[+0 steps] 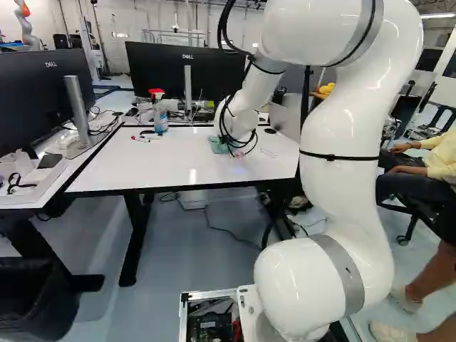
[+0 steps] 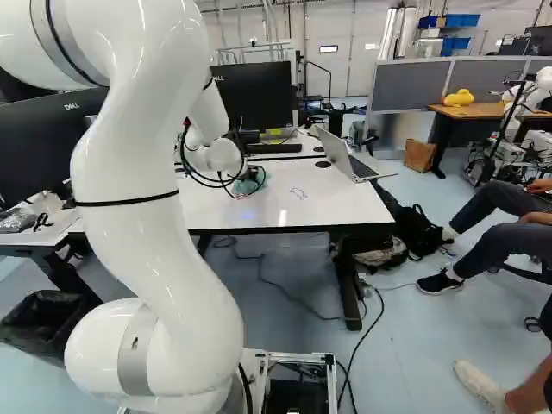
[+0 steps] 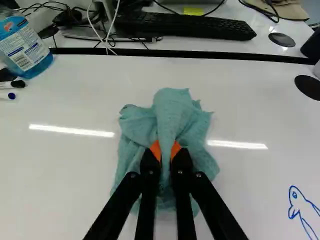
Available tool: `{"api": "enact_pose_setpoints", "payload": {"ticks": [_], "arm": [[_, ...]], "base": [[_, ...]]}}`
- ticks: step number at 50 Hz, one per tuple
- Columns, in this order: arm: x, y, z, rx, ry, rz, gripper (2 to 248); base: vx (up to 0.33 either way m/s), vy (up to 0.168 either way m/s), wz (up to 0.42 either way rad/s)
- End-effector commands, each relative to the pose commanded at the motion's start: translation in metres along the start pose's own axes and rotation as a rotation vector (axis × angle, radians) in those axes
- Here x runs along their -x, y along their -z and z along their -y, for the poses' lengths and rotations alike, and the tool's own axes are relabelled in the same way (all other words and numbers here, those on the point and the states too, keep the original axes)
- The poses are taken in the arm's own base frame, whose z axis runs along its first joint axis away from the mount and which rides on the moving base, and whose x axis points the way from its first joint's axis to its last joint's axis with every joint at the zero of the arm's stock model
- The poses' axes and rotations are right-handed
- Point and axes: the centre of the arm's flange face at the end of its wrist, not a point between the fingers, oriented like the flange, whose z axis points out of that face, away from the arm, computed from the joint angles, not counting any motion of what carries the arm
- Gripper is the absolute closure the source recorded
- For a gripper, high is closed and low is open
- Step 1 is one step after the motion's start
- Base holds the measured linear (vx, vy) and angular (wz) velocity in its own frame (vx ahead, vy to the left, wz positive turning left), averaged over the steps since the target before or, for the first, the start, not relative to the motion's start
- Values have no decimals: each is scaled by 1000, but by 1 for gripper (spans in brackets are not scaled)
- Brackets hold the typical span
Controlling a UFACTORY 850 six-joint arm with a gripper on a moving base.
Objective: Clean the table with the green towel
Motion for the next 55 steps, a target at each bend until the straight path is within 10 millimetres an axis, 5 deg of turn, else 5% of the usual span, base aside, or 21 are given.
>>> {"api": "enact_pose_setpoints", "payload": {"ticks": [41, 55], "arm": [[17, 23, 61, -88, 76, 13, 210], [13, 26, 63, -91, 77, 4, 210]], "base": [[0, 0, 0], [0, 0, 0]]}}
